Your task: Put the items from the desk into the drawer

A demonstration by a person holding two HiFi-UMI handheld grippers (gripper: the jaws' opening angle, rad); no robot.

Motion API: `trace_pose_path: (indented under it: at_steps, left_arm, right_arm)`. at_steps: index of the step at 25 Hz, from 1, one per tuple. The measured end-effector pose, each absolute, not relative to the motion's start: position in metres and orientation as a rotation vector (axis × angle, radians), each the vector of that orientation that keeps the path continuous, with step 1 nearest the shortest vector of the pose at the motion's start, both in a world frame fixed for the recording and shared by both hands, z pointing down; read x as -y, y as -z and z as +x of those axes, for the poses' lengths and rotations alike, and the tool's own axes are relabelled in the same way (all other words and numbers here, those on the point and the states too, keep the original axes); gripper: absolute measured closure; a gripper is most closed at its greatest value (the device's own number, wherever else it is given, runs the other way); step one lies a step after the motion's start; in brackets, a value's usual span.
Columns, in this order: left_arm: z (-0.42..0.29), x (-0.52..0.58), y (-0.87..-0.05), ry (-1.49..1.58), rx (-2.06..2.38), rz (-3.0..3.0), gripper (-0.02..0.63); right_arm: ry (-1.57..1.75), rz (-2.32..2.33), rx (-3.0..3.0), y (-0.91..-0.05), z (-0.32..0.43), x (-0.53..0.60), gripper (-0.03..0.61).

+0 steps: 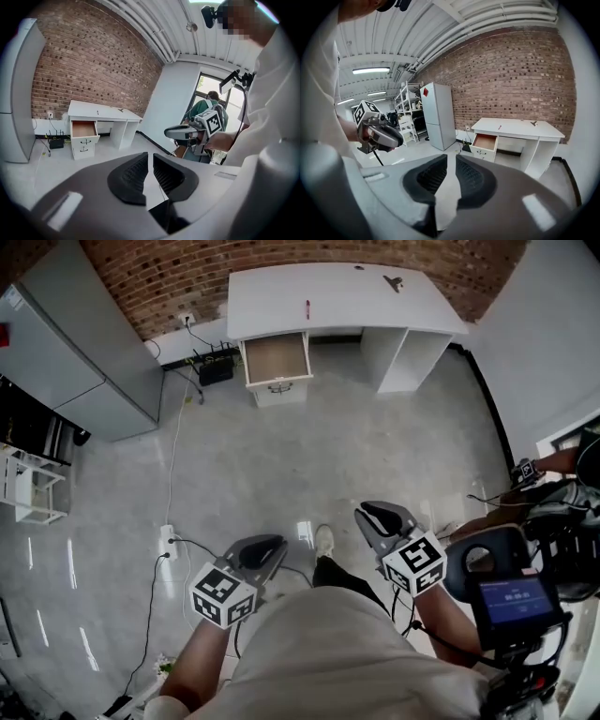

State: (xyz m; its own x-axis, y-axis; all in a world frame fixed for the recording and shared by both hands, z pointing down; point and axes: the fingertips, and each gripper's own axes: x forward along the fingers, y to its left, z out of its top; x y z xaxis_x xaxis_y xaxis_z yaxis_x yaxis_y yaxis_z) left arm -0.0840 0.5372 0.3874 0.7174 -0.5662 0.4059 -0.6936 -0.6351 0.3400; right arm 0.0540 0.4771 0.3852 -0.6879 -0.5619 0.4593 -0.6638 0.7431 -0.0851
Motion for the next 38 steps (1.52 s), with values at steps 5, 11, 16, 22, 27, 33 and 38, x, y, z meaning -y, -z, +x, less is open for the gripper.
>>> trace_pose_path:
  at_steps: [5, 11, 16, 22, 27, 33, 38]
  left_arm:
    - [-0.063, -0.438, -0.362, -0.403, 1.022, 2.430, 0.563]
    - [-0.023, -0.341, -0.351, -0.449, 1.012, 2.435, 0.561]
    - [0.001, -0.270, -0.363, -0.460, 0.942, 2.459, 0.537]
    - [0.001, -0.193, -0.373, -0.444, 0.906, 2.477, 0.536]
    - [-0.016, -0.115, -0.380, -0.437, 0.836, 2.492, 0.520]
    - [-0.025, 0.011, -0.393, -0.467, 0.789, 2.498, 0.517]
    - [-0.032, 0.097, -0.405, -0.481, 0.815, 2.462, 0.517]
  right_arm:
    - [-0.283, 0.889, 2.560, -0.368, 0.077, -0.386, 0.534]
    - [-0.368, 0.904, 2.542, -0.382, 0.125, -0.302, 0.534]
    - [-0.435, 0.946, 2.524, -0.401, 0.140, -0.250, 0.534]
    - [-0.467, 0.972, 2.496, -0.405, 0.138, -0.206, 0.534]
    - [-0.450, 1.041, 2.444, -0.391, 0.123, -0.152, 0.534]
    - [-0.429, 1.086, 2.395, -0.385, 0.113, -0.055, 0.534]
    - [-0.470, 1.068, 2.380, -0.388, 0.096, -0.009, 0.534]
